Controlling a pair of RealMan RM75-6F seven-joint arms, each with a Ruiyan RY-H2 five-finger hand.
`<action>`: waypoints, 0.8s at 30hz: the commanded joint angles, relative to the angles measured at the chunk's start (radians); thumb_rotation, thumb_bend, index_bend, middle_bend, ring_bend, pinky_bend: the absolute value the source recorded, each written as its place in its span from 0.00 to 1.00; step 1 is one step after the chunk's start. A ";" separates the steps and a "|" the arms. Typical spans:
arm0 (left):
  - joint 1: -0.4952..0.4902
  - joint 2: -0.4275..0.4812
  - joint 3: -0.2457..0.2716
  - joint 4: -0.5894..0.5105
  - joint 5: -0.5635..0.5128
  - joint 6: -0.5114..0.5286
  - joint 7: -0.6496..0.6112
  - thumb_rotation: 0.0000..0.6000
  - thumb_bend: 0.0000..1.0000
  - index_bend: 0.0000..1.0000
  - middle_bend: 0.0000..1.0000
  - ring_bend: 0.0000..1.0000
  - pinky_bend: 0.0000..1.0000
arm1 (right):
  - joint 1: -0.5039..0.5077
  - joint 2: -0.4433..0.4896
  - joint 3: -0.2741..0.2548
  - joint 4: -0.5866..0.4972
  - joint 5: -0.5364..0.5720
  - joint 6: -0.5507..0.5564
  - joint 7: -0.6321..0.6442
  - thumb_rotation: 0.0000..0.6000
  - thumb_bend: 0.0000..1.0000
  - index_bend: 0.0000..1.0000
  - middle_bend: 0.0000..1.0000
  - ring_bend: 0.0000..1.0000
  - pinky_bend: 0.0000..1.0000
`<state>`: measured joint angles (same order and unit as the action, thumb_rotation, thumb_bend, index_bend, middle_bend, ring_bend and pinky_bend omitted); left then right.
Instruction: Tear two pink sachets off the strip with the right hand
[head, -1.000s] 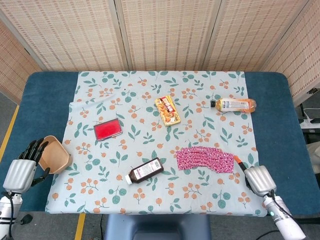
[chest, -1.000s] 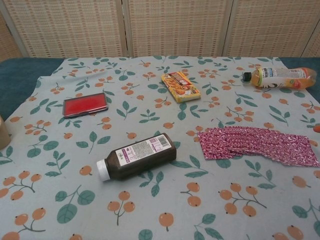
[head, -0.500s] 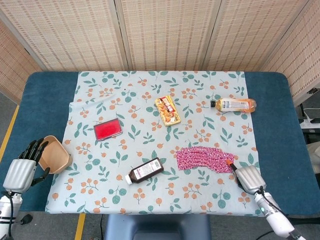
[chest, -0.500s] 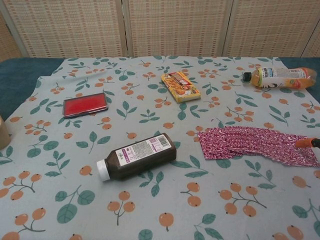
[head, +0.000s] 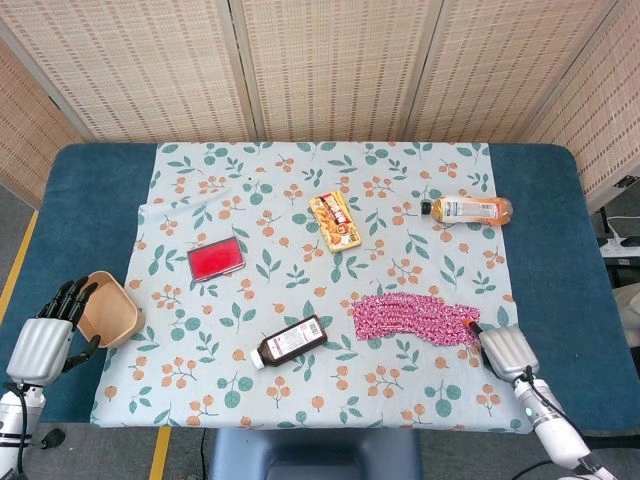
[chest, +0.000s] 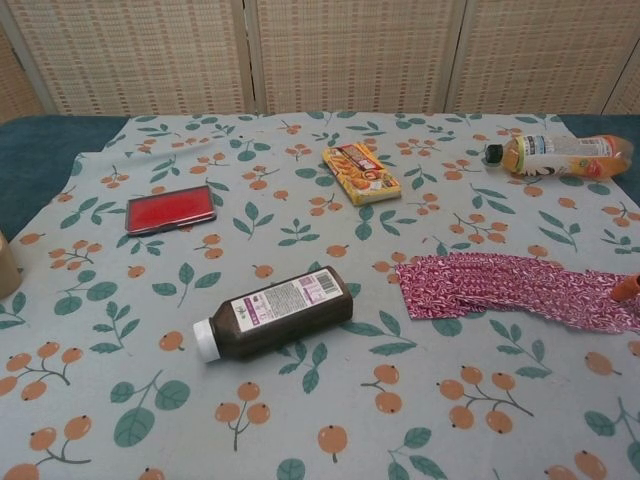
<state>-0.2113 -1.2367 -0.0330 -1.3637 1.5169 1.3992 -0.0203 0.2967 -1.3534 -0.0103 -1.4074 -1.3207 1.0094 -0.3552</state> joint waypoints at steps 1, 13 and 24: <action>0.000 0.000 0.000 0.001 0.000 0.000 0.000 1.00 0.37 0.01 0.03 0.05 0.30 | -0.001 0.005 0.006 0.003 0.025 0.000 -0.015 1.00 1.00 0.27 0.74 0.61 0.85; 0.000 -0.001 0.000 0.000 0.000 -0.001 0.003 1.00 0.37 0.01 0.03 0.05 0.30 | -0.018 0.047 0.006 -0.053 0.125 0.027 -0.128 1.00 1.00 0.45 0.74 0.61 0.85; -0.002 -0.001 0.001 -0.001 -0.002 -0.008 0.004 1.00 0.37 0.01 0.03 0.05 0.30 | -0.024 0.055 -0.007 -0.081 0.031 0.085 -0.045 1.00 1.00 0.40 0.74 0.61 0.85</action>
<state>-0.2132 -1.2380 -0.0320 -1.3643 1.5146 1.3914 -0.0159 0.2732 -1.2952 -0.0113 -1.4926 -1.2469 1.0774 -0.4440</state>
